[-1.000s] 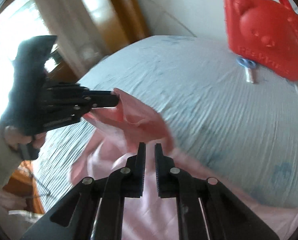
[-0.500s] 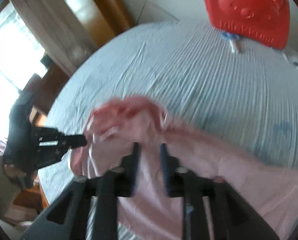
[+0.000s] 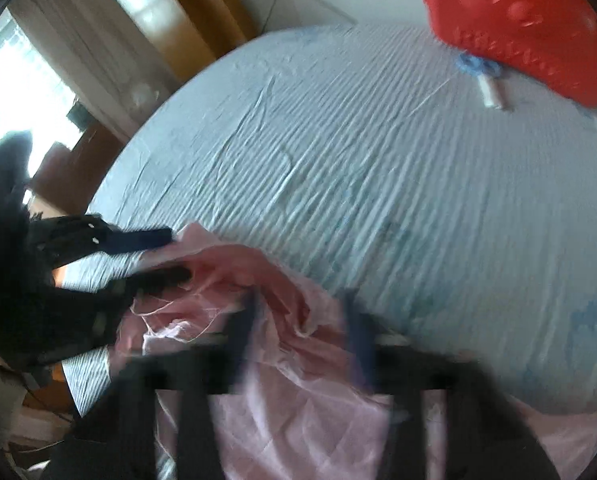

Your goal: Fold clothes

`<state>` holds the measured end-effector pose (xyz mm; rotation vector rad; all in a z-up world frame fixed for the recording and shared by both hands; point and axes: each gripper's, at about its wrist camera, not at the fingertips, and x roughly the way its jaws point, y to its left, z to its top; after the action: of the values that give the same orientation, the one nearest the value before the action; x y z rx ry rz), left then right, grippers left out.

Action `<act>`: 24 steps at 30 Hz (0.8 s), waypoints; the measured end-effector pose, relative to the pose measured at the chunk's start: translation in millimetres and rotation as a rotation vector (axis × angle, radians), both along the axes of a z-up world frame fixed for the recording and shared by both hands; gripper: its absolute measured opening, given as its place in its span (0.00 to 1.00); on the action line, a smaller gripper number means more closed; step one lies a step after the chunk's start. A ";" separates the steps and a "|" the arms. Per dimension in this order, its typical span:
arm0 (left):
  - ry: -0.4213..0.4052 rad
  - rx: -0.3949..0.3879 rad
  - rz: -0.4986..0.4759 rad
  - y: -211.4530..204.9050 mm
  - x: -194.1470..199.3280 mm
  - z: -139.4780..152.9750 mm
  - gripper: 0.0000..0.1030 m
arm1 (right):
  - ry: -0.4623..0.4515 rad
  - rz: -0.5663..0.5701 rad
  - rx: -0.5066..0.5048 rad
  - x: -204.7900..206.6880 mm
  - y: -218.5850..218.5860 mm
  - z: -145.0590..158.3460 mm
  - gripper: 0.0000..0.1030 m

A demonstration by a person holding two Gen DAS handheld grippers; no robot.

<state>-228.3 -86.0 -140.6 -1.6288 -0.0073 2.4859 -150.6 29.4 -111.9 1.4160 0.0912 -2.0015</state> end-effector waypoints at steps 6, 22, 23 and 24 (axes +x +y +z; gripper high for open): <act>0.071 -0.023 -0.013 -5.7 26.9 16.6 0.03 | 0.131 0.072 -0.047 38.0 11.4 34.4 0.05; -0.043 0.084 0.000 -17.9 114.7 19.3 0.50 | -0.010 0.028 -0.047 101.5 80.0 31.0 0.09; -0.012 0.111 0.013 -22.7 114.8 31.5 0.55 | -0.008 0.001 -0.085 96.8 85.6 39.8 0.11; 0.016 0.138 0.031 -27.5 112.7 42.5 0.58 | -0.006 -0.013 -0.101 97.2 85.5 43.9 0.14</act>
<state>-115.6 -113.5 -98.1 -1.5650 -0.1995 2.4598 -53.4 114.9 -68.0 1.3617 -0.0211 -1.9837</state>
